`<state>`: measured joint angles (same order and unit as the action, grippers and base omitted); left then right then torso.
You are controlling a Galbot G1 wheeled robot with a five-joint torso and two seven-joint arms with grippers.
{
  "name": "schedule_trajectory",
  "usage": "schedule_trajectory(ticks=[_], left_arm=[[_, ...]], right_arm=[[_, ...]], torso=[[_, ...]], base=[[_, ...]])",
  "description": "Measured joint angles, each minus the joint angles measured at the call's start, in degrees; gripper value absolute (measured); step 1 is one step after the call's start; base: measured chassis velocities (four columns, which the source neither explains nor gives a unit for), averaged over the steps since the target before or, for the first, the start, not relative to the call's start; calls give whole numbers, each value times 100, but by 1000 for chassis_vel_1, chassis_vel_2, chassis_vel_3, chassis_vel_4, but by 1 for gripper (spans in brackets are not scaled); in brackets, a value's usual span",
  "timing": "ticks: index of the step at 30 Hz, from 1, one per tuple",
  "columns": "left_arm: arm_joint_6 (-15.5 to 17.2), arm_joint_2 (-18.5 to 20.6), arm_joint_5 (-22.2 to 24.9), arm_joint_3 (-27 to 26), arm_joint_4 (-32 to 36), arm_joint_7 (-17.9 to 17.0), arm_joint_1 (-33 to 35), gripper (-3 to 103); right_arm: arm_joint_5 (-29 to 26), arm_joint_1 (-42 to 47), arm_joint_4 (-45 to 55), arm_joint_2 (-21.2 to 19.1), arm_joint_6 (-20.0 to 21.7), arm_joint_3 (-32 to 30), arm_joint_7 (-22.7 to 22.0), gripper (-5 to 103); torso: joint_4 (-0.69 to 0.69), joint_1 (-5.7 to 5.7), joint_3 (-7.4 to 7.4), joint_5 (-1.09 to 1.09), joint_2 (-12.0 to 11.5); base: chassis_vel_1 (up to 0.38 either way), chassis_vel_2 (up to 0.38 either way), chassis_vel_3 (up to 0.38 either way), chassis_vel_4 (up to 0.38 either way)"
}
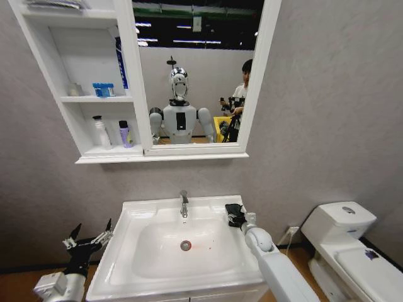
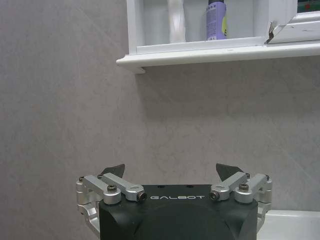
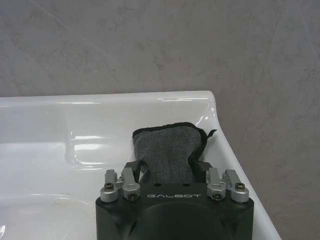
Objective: Move facial cleanser and shampoo from washbasin to cabinet, then wipe washbasin with towel.
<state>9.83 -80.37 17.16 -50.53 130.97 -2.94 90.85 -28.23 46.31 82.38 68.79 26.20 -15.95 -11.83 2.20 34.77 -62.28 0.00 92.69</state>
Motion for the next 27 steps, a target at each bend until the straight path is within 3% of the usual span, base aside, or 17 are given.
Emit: schedule_trajectory(ticks=[2,5,9,12,14,16,23,27], left_arm=[[0,0,0,0,0,0,0,100],[0,0,0,0,0,0,0,100],[0,0,0,0,0,0,0,100],[0,0,0,0,0,0,0,100],[0,0,0,0,0,0,0,100],[0,0,0,0,0,0,0,100],[0,0,0,0,0,0,0,100],[0,0,0,0,0,0,0,100]], right_arm=[[1,5,-8,4,-11,-9,13,56],[17,59,-18,7,-45,-39,72,39],[24,96,-19,6,-62,-60,98,29],[21,154,-9,3,-74,-91,125,13],[-5,167,9,1,-74,-96,129,13],[-150,201,107,-11,-82,-97,132,4],[-535,520,1118,-109,41,80,-139,2],[-774,891,1979,-149,357,578,-750,2]], torso=[[0,0,0,0,0],[0,0,0,0,0],[0,0,0,0,0],[0,0,0,0,0],[0,0,0,0,0],[0,0,0,0,0],[0,0,0,0,0],[0,-1,0,0,0]], base=[[0,0,0,0],[0,0,0,0],[0,0,0,0],[0,0,0,0],[0,0,0,0],[0,0,0,0],[0,0,0,0],[0,0,0,0]])
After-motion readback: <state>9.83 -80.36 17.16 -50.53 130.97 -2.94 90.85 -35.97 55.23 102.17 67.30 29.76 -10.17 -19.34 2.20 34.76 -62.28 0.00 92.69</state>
